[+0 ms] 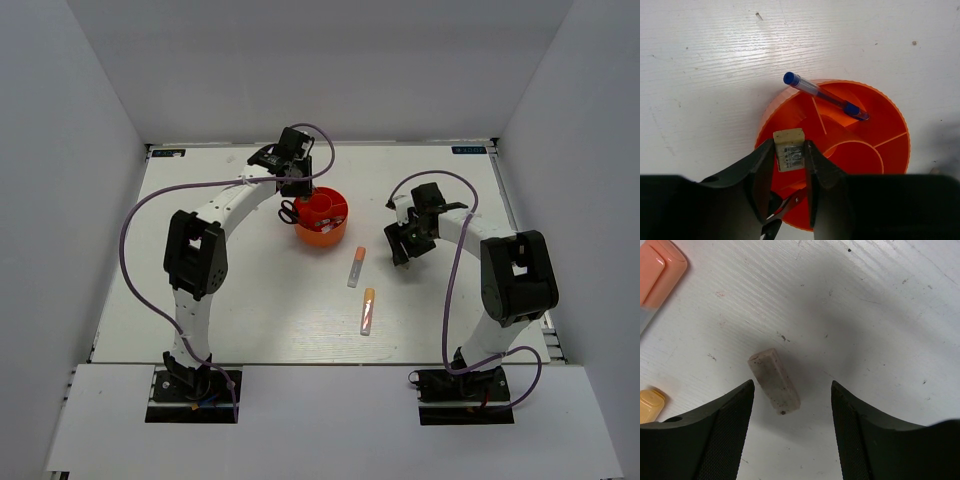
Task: Sort the stationery into containers
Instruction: Place the stationery in the storage box, then pick up the stationery from the center of the board.
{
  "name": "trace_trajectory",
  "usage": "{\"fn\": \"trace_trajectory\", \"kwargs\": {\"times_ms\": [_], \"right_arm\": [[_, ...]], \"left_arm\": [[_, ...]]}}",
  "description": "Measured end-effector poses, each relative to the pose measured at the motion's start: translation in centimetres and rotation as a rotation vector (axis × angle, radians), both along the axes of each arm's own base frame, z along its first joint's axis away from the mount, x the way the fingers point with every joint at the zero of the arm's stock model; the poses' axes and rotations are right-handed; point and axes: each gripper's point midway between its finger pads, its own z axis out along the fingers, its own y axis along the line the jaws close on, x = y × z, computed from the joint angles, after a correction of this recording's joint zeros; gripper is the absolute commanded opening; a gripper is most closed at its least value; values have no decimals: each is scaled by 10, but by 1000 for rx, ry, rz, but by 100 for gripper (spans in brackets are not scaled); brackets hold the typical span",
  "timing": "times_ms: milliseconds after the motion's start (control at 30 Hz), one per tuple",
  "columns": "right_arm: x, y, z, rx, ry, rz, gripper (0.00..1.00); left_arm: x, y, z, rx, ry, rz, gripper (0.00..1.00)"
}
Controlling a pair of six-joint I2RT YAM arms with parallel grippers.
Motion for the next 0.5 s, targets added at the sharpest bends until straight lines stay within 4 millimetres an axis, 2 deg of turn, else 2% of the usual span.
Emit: {"fn": "trace_trajectory", "kwargs": {"times_ms": [100,367,433,500], "right_arm": [[0,0,0,1,1,-1,66],[0,0,0,3,1,-1,66],[0,0,0,3,2,-1,66],[0,0,0,5,2,0,62]], "left_arm": [[0,0,0,2,-2,1,48],[1,2,1,8,-4,3,48],[1,2,4,10,-7,3,43],[3,2,7,12,-15,3,31]]}}
